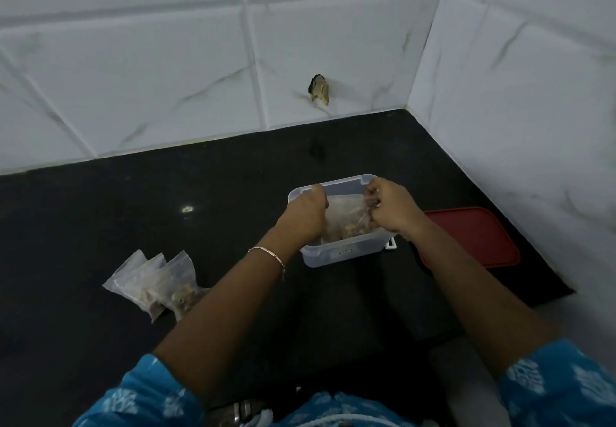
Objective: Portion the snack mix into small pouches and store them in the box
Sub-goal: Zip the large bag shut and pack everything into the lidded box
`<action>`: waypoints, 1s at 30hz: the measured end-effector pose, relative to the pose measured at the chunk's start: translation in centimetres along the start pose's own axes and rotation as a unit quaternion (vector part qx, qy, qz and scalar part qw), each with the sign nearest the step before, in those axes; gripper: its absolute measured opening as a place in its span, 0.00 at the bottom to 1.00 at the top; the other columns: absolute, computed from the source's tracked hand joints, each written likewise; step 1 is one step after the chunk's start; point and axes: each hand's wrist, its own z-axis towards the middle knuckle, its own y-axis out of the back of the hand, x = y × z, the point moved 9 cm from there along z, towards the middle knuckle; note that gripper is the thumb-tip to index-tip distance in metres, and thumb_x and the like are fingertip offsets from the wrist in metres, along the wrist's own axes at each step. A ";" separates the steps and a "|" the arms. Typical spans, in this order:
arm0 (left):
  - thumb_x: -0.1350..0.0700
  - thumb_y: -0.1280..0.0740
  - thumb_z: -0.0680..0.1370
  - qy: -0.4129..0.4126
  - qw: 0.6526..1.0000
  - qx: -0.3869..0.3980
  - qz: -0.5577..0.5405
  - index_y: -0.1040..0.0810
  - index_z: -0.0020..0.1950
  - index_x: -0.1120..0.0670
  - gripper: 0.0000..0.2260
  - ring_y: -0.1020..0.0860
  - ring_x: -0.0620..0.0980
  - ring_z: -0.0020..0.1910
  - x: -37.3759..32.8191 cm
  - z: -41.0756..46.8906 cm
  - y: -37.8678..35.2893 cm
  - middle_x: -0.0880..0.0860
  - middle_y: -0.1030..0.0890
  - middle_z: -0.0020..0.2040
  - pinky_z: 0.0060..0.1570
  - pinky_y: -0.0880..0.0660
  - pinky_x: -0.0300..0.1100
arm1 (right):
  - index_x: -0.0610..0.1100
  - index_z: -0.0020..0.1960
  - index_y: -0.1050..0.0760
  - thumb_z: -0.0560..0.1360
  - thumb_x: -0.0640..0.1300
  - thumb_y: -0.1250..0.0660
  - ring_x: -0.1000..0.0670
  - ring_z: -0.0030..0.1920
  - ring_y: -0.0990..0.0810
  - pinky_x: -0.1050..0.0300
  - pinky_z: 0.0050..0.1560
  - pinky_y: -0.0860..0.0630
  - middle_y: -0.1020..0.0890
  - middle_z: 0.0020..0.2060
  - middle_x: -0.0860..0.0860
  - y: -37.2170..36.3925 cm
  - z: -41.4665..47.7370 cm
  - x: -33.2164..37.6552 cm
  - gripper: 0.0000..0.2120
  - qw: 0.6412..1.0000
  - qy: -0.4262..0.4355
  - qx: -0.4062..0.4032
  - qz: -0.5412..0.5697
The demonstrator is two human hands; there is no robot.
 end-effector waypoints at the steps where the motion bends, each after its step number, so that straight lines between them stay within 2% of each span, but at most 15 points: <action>1: 0.65 0.35 0.77 -0.004 1.000 -0.001 0.029 0.36 0.69 0.60 0.22 0.22 0.55 0.57 -0.2 0.0 0.0 0.59 0.24 0.61 0.53 0.25 0.43 | 0.43 0.53 0.25 0.71 0.30 0.33 0.45 0.49 0.21 0.49 0.50 0.21 0.21 0.51 0.44 0.0 0.0 0.3 0.14 0.999 0.010 0.001 -0.049; 3: 0.65 0.34 0.76 -0.011 0.997 0.006 0.078 0.37 0.71 0.60 0.24 0.23 0.56 0.58 -0.4 0.2 -0.4 0.60 0.24 0.62 0.57 0.24 0.46 | 0.44 0.54 0.25 0.73 0.31 0.35 0.47 0.47 0.23 0.54 0.46 0.24 0.21 0.53 0.45 -0.2 0.0 0.6 0.13 0.993 0.022 0.006 -0.117; 5: 0.64 0.34 0.77 -0.021 0.992 0.016 0.123 0.34 0.69 0.60 0.22 0.23 0.56 0.59 -0.6 0.3 -0.8 0.59 0.23 0.62 0.58 0.24 0.47 | 0.44 0.54 0.25 0.74 0.32 0.35 0.49 0.46 0.25 0.56 0.44 0.27 0.22 0.53 0.44 -0.4 -0.1 1.0 0.12 0.986 0.026 0.013 -0.164; 8: 0.63 0.34 0.77 -0.034 0.988 0.002 0.153 0.32 0.68 0.59 0.20 0.24 0.56 0.61 -0.9 0.1 -0.8 0.58 0.24 0.62 0.58 0.26 0.46 | 0.43 0.56 0.25 0.74 0.34 0.33 0.46 0.50 0.23 0.55 0.46 0.26 0.22 0.54 0.44 -0.5 -0.3 1.7 0.11 0.975 0.035 0.016 -0.221; 11: 0.64 0.30 0.74 -0.058 0.986 -0.082 0.132 0.30 0.65 0.57 0.21 0.24 0.56 0.58 -1.0 -0.5 1.0 0.57 0.25 0.60 0.55 0.25 0.47 | 0.43 0.55 0.25 0.72 0.37 0.29 0.46 0.50 0.22 0.54 0.47 0.25 0.21 0.52 0.46 0.4 -0.5 2.5 0.13 0.972 0.053 -0.013 -0.229; 14: 0.60 0.28 0.73 -0.078 0.977 -0.183 0.071 0.27 0.58 0.55 0.16 0.24 0.54 0.53 -0.1 -1.7 3.8 0.56 0.24 0.55 0.51 0.23 0.47 | 0.46 0.55 0.24 0.70 0.41 0.26 0.48 0.49 0.24 0.56 0.44 0.29 0.21 0.52 0.48 1.4 -0.7 3.5 0.15 0.968 0.088 -0.050 -0.228; 17: 0.56 0.29 0.74 -0.069 0.964 -0.255 -0.007 0.25 0.55 0.54 0.11 0.24 0.49 0.48 2.3 -3.6 6.2 0.52 0.23 0.50 0.48 0.24 0.44 | 0.48 0.55 0.25 0.72 0.46 0.27 0.50 0.53 0.23 0.56 0.46 0.26 0.21 0.52 0.51 2.7 -1.6 6.4 0.13 0.965 0.142 -0.117 -0.187; 19: 0.56 0.29 0.74 -0.042 0.956 -0.286 -0.052 0.24 0.53 0.53 0.09 0.24 0.45 0.44 4.9 -5.2 7.3 0.50 0.22 0.47 0.45 0.27 0.39 | 0.49 0.57 0.25 0.74 0.47 0.29 0.52 0.53 0.23 0.55 0.51 0.23 0.20 0.52 0.52 2.4 -2.2 9.1 0.12 0.967 0.176 -0.123 -0.135; 22: 0.56 0.28 0.74 0.017 0.945 -0.309 -0.105 0.22 0.50 0.51 0.07 0.23 0.44 0.40 9.6 -7.5 8.0 0.48 0.20 0.44 0.43 0.26 0.39 | 0.49 0.59 0.25 0.75 0.48 0.31 0.55 0.54 0.22 0.55 0.56 0.23 0.21 0.53 0.54 -1.0 -2.8 12.7 0.13 0.974 0.207 -0.071 -0.061; 25: 0.57 0.28 0.74 0.089 0.931 -0.325 -0.139 0.22 0.49 0.52 0.07 0.21 0.45 0.42 15.1 -10.6 8.6 0.48 0.19 0.44 0.47 0.22 0.44 | 0.49 0.58 0.25 0.75 0.49 0.30 0.56 0.51 0.22 0.56 0.53 0.23 0.20 0.52 0.55 -6.5 -3.7 15.9 0.13 0.968 0.249 0.009 -0.003; 28: 0.59 0.29 0.75 0.159 0.916 -0.326 -0.171 0.22 0.50 0.52 0.07 0.21 0.45 0.44 20.2 -14.0 8.6 0.48 0.19 0.46 0.47 0.23 0.41 | 0.49 0.62 0.27 0.75 0.48 0.30 0.56 0.53 0.22 0.58 0.55 0.24 0.21 0.55 0.55 -12.5 -4.2 17.5 0.17 0.964 0.232 0.126 0.035; 30: 0.59 0.30 0.75 0.215 0.895 -0.341 -0.190 0.22 0.50 0.50 0.06 0.21 0.44 0.45 23.5 -16.6 8.0 0.47 0.19 0.46 0.45 0.25 0.40 | 0.48 0.66 0.28 0.76 0.47 0.30 0.55 0.56 0.23 0.56 0.59 0.24 0.22 0.59 0.54 -16.4 -4.5 17.8 0.20 0.957 0.197 0.200 0.069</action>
